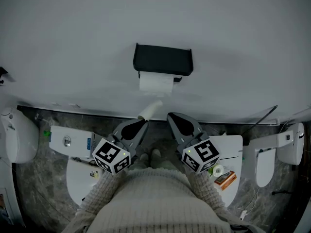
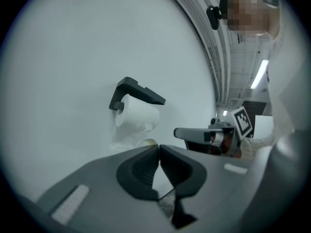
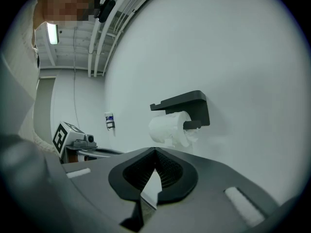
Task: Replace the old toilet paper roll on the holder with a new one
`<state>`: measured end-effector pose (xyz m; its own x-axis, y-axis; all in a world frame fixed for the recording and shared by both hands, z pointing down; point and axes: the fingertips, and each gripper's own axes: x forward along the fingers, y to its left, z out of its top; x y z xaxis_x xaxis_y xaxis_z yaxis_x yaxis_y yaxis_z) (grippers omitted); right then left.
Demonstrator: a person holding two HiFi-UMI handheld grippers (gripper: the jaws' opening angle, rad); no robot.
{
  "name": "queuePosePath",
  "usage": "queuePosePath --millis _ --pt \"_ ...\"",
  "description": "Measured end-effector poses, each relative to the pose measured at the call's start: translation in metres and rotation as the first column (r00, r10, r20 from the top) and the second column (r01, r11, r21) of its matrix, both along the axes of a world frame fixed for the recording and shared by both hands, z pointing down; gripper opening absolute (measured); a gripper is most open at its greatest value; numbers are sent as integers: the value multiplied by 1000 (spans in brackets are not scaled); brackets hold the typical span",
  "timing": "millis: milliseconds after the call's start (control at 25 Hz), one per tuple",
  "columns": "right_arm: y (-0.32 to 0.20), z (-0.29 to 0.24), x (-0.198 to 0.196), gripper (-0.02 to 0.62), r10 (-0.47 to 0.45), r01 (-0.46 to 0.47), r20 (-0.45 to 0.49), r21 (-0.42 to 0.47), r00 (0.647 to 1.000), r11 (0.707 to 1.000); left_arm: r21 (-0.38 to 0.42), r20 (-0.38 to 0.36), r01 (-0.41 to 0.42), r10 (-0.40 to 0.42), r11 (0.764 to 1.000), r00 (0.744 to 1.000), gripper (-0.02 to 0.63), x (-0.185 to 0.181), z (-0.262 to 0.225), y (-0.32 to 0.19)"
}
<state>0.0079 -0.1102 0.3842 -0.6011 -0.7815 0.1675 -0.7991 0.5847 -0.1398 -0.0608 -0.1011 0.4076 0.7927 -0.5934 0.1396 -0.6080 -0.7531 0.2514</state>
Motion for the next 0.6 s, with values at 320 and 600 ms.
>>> queuePosePath --millis 320,600 --pt "-2 2 -5 -2 -17 17 -25 -3 1000 1000 7 -20 -18 18 1000 1000 12 5 -7 1" --pt "-2 13 0 -2 -11 10 -44 -20 999 1000 17 -35 -48 49 999 998 12 7 -12 0"
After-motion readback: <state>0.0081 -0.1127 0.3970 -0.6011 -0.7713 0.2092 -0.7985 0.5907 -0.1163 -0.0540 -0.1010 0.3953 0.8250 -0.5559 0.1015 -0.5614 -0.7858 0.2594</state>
